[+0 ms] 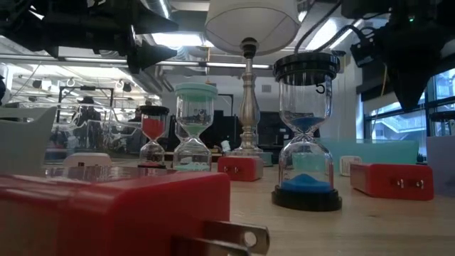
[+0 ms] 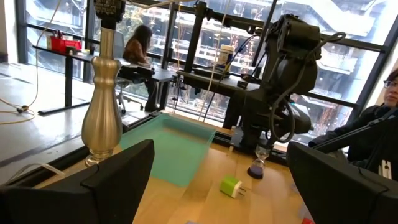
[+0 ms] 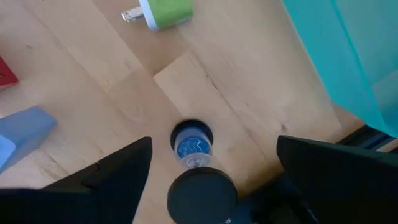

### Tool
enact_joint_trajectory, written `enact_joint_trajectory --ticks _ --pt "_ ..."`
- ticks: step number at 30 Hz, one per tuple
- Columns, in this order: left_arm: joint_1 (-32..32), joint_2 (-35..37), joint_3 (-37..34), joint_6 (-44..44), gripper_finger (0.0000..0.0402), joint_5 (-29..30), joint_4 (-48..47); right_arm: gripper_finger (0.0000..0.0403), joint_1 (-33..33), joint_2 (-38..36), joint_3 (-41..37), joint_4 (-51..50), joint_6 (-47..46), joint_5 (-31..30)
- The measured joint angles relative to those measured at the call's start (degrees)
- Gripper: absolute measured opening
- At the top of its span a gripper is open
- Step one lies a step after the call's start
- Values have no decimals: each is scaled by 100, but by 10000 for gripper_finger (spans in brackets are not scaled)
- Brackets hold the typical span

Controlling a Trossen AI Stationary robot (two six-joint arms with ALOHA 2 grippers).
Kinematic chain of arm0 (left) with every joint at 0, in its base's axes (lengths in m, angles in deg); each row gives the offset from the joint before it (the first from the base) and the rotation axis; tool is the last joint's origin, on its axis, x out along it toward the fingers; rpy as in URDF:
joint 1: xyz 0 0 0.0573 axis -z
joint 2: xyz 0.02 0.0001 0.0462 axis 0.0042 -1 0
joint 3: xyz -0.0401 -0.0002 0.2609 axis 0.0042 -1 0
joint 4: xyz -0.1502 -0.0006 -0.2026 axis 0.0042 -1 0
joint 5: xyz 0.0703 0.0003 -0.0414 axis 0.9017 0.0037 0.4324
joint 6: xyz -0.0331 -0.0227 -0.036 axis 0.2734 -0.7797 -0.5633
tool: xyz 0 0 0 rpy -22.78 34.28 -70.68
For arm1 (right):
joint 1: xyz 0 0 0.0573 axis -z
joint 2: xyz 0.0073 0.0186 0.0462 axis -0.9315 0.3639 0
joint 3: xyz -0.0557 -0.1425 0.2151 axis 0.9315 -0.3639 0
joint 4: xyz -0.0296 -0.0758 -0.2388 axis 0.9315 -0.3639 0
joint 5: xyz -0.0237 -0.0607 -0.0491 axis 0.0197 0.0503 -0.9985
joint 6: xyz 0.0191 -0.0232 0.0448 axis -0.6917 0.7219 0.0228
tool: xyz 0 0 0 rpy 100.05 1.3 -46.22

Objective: Pick & Place Office items
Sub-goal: Put the violet hourglass into the green bin

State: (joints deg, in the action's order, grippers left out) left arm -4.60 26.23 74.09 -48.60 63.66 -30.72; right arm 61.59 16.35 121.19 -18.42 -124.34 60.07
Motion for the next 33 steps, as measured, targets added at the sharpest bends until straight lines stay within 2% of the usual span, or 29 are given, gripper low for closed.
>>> enact_joint_trajectory --ticks 7,15,33 --pt "0 0 0 1 363 0 -27 383 0 285 -3 -82 1 7" --pt "0 0 0 2 363 0 -43 382 0 512 -7 -377 21 187" --pt "0 0 0 3 363 0 -44 382 0 523 -9 -381 17 613"
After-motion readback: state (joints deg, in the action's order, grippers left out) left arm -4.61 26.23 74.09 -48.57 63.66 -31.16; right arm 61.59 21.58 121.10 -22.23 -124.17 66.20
